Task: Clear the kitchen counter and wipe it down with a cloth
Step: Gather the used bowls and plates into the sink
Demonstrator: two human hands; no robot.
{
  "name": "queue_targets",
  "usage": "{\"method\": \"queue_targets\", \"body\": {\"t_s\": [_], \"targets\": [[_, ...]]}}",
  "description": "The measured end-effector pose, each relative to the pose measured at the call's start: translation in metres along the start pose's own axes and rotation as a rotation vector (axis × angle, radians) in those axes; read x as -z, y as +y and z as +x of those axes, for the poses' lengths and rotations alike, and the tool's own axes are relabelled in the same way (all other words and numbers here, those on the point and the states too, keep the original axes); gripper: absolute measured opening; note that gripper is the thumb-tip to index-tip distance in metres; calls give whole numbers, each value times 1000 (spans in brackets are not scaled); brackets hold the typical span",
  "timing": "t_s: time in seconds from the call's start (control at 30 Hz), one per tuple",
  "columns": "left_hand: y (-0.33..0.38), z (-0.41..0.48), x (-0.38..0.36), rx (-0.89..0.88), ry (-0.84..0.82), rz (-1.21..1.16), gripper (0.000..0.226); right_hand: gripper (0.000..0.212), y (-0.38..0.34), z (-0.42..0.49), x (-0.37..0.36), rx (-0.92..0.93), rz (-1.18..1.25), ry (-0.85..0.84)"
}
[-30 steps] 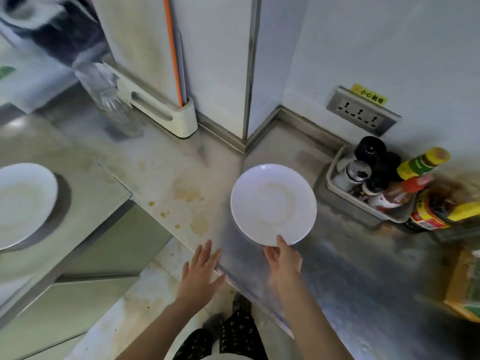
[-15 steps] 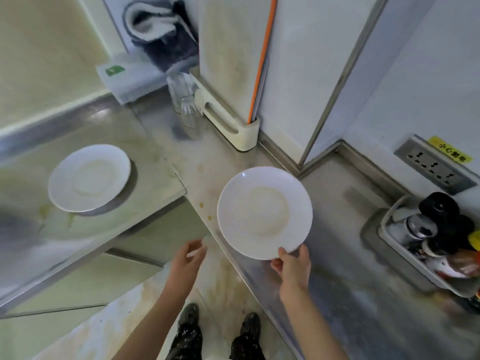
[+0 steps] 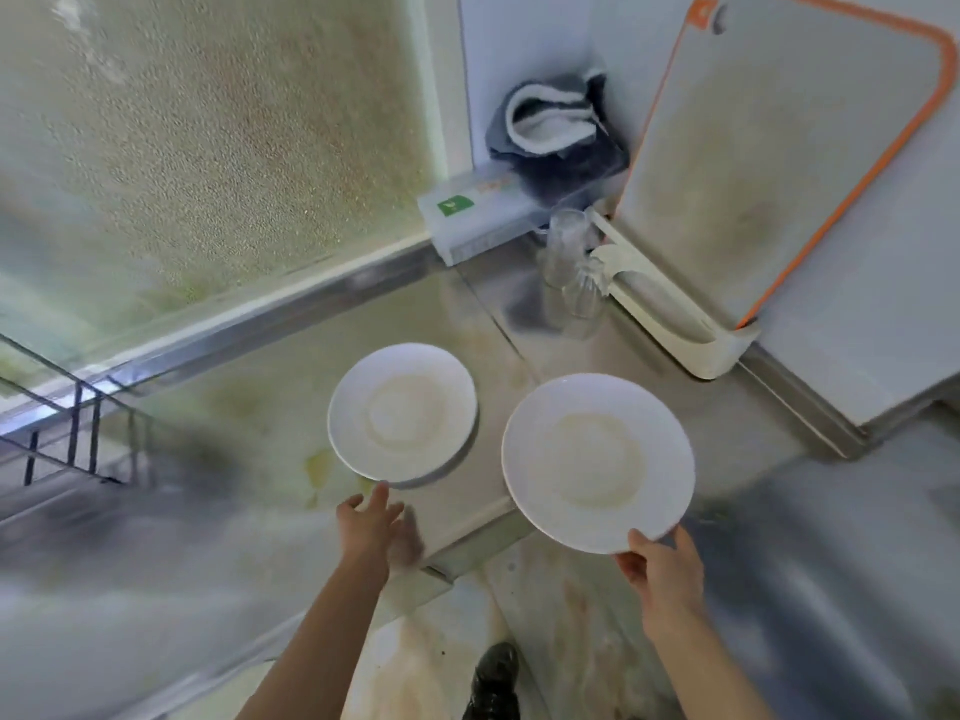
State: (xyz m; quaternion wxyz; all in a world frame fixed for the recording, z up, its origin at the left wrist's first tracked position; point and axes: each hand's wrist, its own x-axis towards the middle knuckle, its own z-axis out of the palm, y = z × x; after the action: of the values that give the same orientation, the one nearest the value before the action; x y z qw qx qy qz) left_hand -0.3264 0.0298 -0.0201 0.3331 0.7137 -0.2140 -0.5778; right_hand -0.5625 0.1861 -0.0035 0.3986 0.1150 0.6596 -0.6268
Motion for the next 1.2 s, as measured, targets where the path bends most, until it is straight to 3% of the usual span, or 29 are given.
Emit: {"method": "queue_targets", "body": {"t_s": [0.23,0.43,0.7,0.9,1.0,1.1,1.2], "targets": [[13,31,-1,37,-165,-41,16,46,21,-11,-35,-24,40,54],[17,33,-6,3,-127,-140,30,47,24,-16,-39,-25,34,119],[29,13,-8,-94,-348,-7,26,42,17,-31,-19,28,136,185],[2,-25,-33,-2,-648,94,22,35,12,-63,36,112,259,285],[-19,-46,-48,-92,-760,236,17,32,19,-87,81,156,343,371],[-49,-82,-61,-165,-906,383,23,28,36,-120,135,208,444,475],[-87,-123,-70,-129,-1037,491,34,25,64,-159,191,250,539,595]]}}
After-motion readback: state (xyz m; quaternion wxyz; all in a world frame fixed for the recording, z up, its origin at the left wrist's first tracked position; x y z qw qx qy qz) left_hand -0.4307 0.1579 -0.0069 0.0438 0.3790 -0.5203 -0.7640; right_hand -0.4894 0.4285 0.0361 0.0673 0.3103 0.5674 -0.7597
